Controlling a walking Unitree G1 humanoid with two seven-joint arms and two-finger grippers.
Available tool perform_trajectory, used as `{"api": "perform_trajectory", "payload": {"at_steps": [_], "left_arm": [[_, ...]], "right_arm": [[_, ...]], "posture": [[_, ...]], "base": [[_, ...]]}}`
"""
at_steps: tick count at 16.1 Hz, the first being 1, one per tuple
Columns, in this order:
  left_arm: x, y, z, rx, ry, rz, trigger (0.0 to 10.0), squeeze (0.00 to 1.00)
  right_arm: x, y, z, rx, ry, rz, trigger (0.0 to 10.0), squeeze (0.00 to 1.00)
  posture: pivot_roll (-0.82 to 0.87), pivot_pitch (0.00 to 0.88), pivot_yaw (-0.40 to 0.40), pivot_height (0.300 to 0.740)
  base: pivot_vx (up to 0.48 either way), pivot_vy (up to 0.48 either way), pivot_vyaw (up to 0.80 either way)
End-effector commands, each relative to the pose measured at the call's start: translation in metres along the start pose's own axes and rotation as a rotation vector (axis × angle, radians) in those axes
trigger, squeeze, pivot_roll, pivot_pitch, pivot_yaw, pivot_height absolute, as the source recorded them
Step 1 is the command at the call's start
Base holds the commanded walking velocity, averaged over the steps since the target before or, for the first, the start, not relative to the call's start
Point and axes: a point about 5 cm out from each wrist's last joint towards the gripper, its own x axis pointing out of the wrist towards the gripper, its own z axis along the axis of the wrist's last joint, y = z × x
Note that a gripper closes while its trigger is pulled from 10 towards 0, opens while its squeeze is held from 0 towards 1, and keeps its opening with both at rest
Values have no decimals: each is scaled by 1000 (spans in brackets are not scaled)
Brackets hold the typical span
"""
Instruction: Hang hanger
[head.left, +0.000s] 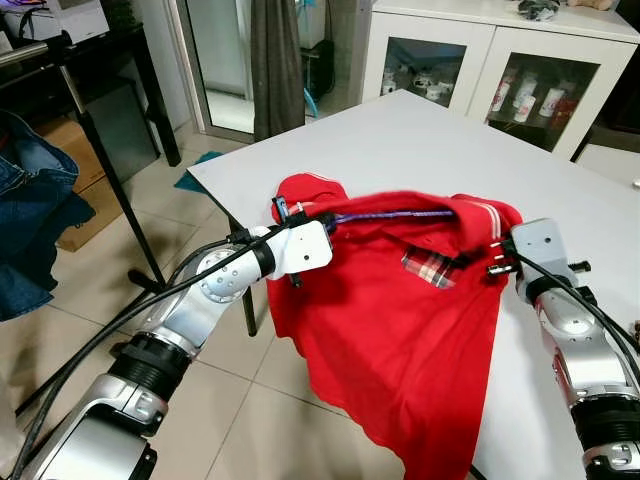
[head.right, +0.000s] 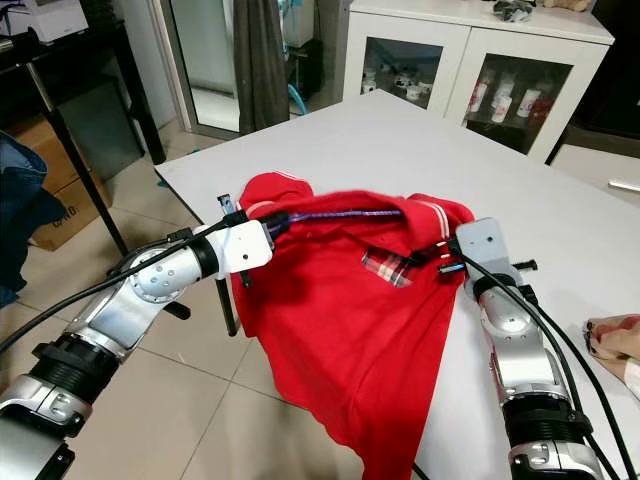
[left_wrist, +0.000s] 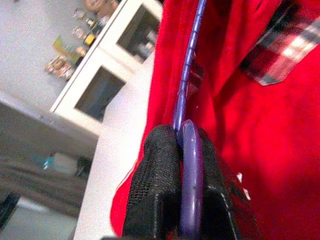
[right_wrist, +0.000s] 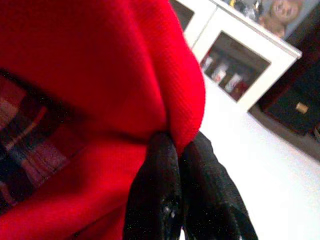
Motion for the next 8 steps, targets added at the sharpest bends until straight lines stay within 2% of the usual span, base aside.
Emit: {"api": "perform_trajectory", "payload": {"at_steps": [1, 4, 5, 6, 7, 8], "left_arm": [[-2, 3, 3, -2, -37, -7, 10000, 0], [-3, -4, 7, -32, -65, -67, 10000, 0], [-4, -7, 6, -4, -56, -97, 10000, 0], [-5, -8, 2, 21, -28, -108, 10000, 0], [-4, -6, -3, 24, 7, -75, 10000, 0], [-4, -4, -6, 19, 24, -51, 10000, 0]], "right_arm": [[-1, -6, -10, 31, 43, -32, 0, 0], [-3, -2, -26, -26, 119, -6, 0, 0], [-3, -1, -23, -62, 102, -9, 0, 0], [-2, -5, -11, -47, 32, -58, 10000, 0], [-2, -17, 13, 35, -83, -131, 10000, 0], [-2, -24, 26, 87, -141, -165, 10000, 0]], "posture": [[47, 27, 15, 740], [44, 29, 13, 740], [46, 29, 12, 740], [45, 30, 12, 740], [41, 33, 12, 740], [39, 33, 11, 740]], "base": [[0, 0, 0], [0, 0, 0], [0, 0, 0], [0, 0, 0], [0, 0, 0], [0, 0, 0]]}}
